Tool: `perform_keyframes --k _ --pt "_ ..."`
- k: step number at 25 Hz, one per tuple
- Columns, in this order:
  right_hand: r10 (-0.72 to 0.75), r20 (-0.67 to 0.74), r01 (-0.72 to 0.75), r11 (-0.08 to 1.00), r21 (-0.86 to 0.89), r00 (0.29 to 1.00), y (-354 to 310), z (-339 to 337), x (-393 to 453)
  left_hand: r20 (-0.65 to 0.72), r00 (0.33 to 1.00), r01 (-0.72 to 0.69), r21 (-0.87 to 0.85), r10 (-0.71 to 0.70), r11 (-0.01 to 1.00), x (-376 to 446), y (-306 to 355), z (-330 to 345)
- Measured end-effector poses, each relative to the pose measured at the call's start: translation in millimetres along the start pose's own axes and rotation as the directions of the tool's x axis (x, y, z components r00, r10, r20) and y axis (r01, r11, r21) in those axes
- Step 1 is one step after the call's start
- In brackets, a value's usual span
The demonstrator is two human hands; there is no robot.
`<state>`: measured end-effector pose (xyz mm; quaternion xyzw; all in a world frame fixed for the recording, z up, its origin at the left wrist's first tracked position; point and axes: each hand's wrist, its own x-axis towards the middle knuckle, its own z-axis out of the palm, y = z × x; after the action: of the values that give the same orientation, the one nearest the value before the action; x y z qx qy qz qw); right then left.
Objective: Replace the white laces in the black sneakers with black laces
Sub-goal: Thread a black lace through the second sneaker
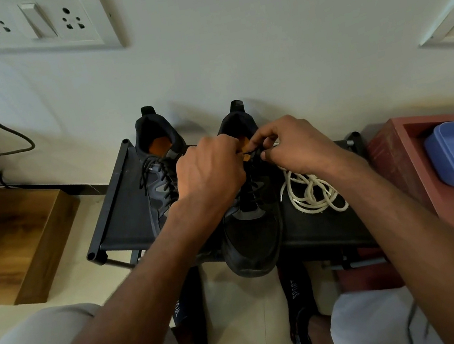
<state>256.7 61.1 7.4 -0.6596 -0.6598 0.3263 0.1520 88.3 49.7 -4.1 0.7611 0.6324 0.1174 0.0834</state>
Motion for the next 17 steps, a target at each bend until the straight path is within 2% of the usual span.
perform_keyframes --k 3,9,15,17 --pt "0.009 0.0 -0.009 1.0 -0.007 1.0 -0.2 -0.9 -0.7 0.003 1.0 0.007 -0.111 -0.007 0.994 0.0 -2.4 3.2" --pt "0.035 0.012 -0.036 0.998 0.042 0.999 0.1 -1.9 -0.9 -0.005 1.0 -0.006 0.002 0.006 1.0 0.4 -1.6 -0.8" --pt "0.034 0.005 -0.034 0.998 0.045 0.999 0.2 -0.1 0.3 0.025 1.0 -0.008 0.057 0.006 0.998 2.0 -0.7 -1.9" --pt "0.032 -0.005 -0.032 0.999 0.04 0.999 -0.7 0.1 -0.1 0.059 0.998 -0.018 0.028 0.016 0.999 3.8 -1.4 -1.1"
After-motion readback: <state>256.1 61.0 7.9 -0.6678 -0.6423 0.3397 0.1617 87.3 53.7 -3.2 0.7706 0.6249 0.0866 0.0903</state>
